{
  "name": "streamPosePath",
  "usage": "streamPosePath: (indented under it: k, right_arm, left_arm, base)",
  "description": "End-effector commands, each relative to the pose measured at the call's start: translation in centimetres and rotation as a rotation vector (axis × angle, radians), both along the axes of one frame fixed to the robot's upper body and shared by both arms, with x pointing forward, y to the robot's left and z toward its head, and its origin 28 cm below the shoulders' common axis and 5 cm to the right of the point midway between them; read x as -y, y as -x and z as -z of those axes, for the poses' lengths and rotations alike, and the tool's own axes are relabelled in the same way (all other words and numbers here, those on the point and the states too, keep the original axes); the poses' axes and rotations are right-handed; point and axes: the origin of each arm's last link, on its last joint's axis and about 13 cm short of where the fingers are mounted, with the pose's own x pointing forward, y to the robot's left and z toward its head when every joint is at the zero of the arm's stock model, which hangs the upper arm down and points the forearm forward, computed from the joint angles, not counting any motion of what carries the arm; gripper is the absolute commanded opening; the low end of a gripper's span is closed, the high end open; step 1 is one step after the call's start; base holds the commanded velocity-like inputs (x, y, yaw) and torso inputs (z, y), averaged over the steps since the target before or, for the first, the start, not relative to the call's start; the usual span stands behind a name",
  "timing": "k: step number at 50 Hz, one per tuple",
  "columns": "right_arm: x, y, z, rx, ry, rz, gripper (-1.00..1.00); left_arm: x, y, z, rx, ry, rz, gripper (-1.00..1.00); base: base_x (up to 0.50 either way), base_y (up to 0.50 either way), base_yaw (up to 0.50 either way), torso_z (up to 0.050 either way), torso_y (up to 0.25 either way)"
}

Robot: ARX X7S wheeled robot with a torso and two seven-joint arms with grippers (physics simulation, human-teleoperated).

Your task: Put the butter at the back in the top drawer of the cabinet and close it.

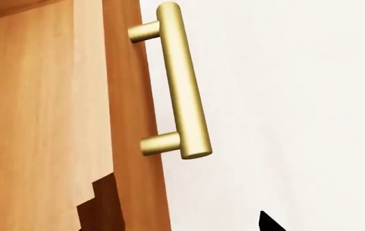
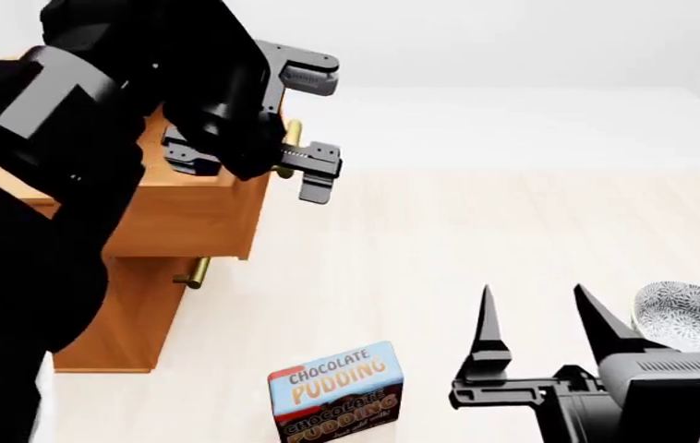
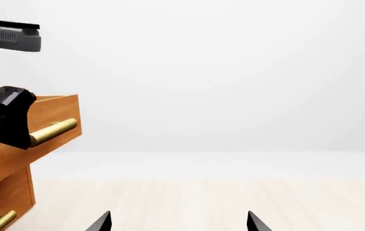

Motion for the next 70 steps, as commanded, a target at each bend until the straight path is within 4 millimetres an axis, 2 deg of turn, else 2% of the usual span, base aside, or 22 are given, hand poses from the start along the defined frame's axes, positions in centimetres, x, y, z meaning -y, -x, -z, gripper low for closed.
streamPosePath:
  k: [1, 26, 42, 52, 62, 70]
  right_arm:
    - [0.3, 0.2, 0.2, -0.001, -0.008, 0.001, 1.0]
    - [0.9, 0.1, 0.7, -0.008, -0.019, 0.005, 1.0]
    - [1.0, 0.3, 0.7, -0.007, -0.017, 0.008, 1.0]
    - [1.1, 0.3, 0.6, -0.005, -0.015, 0.01, 1.0]
    - [1.2, 0.3, 0.7, -0.006, -0.017, 0.01, 1.0]
    - [1.1, 0.3, 0.7, -0.006, -0.018, 0.011, 1.0]
  left_arm:
    - [2.6, 0.9, -0.1, -0.026, 0.097, 0.066, 1.0]
    - [5.3, 1.8, 0.9, -0.066, 0.214, 0.11, 1.0]
    - [7.3, 3.1, -0.7, -0.052, 0.325, 0.189, 1.0]
    - [7.8, 3.4, -1.5, -0.071, 0.421, 0.195, 1.0]
    - [7.8, 3.4, -1.7, -0.069, 0.435, 0.194, 1.0]
    - [8.0, 3.8, -2.8, -0.077, 0.5, 0.214, 1.0]
  base:
    - [0.0, 0.0, 0.0, 0.0, 0.0]
    - [0.0, 0.0, 0.0, 0.0, 0.0]
    - [0.0, 0.0, 0.0, 0.0, 0.0]
    - [-0.01, 0.0, 0.0, 0.0, 0.001]
    - [-0.01, 0.0, 0.0, 0.0, 0.003]
    - [-0.01, 0.0, 0.0, 0.0, 0.005]
